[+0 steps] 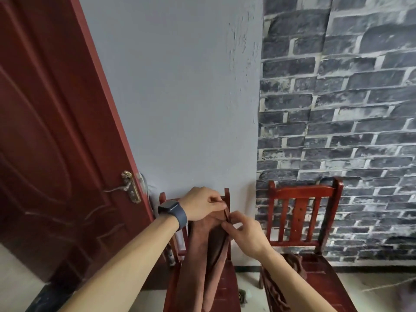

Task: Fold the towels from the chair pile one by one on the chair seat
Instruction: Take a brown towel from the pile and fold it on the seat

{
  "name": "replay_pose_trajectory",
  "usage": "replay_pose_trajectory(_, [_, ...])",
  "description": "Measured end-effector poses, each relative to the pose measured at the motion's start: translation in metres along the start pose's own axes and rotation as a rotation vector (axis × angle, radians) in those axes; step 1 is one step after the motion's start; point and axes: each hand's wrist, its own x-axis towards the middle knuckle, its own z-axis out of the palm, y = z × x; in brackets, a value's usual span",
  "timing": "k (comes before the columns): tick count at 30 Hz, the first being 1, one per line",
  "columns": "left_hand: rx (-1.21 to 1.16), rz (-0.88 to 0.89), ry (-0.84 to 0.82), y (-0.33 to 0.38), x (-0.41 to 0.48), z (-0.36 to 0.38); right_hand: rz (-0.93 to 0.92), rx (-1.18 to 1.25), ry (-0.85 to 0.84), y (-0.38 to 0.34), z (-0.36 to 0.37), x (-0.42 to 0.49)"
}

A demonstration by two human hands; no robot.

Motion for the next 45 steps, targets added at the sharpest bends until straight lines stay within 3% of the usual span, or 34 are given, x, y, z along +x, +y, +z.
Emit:
replay_pose_trajectory(7, [0.094, -0.087, -0.185, -0.031, -0.011, -0.011, -0.082, -0.45, -0.038, -0.01, -0.007, 0.025])
replay_pose_trajectory(10, [-0.002, -0.08, -0.27, -0.03, -0.01, -0.014, -0.053, -0.62, -0.13, -0.022, -0.013, 0.045])
replay_pose_trajectory(12, [-0.095, -0.082, -0.272, -0.028, -0.007, -0.011, -0.018, -0.604, -0.216, -0.029, -0.017, 0.06])
replay_pose_trajectory(13, [-0.152, -0.086, -0.264, -0.025, -0.005, -0.008, -0.009, -0.567, -0.21, -0.031, -0.02, 0.066])
replay_pose_trajectory(15, [-0.327, -0.114, -0.211, -0.021, 0.0, -0.001, 0.024, -0.394, -0.042, -0.021, -0.025, 0.071])
replay_pose_trajectory(18, [-0.675, -0.221, -0.098, -0.011, 0.008, 0.012, 0.12, 0.14, 0.29, 0.014, -0.025, 0.043])
replay_pose_trajectory(20, [-0.892, -0.292, -0.021, -0.003, 0.013, 0.022, 0.243, 0.393, 0.4, 0.047, -0.017, 0.008])
replay_pose_trajectory(23, [-1.104, -0.353, 0.017, 0.017, 0.014, 0.04, 0.505, 0.542, 0.488, 0.112, 0.002, -0.048])
replay_pose_trajectory(26, [-1.186, -0.381, -0.028, 0.031, 0.012, 0.057, 0.663, 0.518, 0.366, 0.162, 0.018, -0.082])
replay_pose_trajectory(31, [-1.187, -0.392, -0.083, 0.033, 0.009, 0.076, 0.713, 0.58, 0.253, 0.181, 0.004, -0.075])
replay_pose_trajectory(33, [-1.165, -0.382, -0.08, 0.032, 0.009, 0.079, 0.787, 0.487, 0.015, 0.179, -0.005, -0.069])
replay_pose_trajectory(35, [-1.147, -0.372, -0.087, 0.029, 0.01, 0.081, 0.8, 0.225, -0.336, 0.179, -0.008, -0.069])
replay_pose_trajectory(37, [-1.116, -0.371, -0.115, 0.026, 0.008, 0.082, 0.735, 0.011, -0.486, 0.176, -0.005, -0.071])
replay_pose_trajectory(39, [-1.065, -0.388, -0.123, 0.024, 0.003, 0.082, 0.734, 0.127, -0.385, 0.182, 0.008, -0.074])
replay_pose_trajectory(43, [-1.046, -0.406, -0.113, 0.023, -0.012, 0.082, 0.81, 0.796, 0.008, 0.184, 0.034, -0.084])
replay_pose_trajectory(45, [-1.044, -0.413, -0.067, 0.02, -0.018, 0.078, 0.821, 0.865, 0.126, 0.186, 0.041, -0.083])
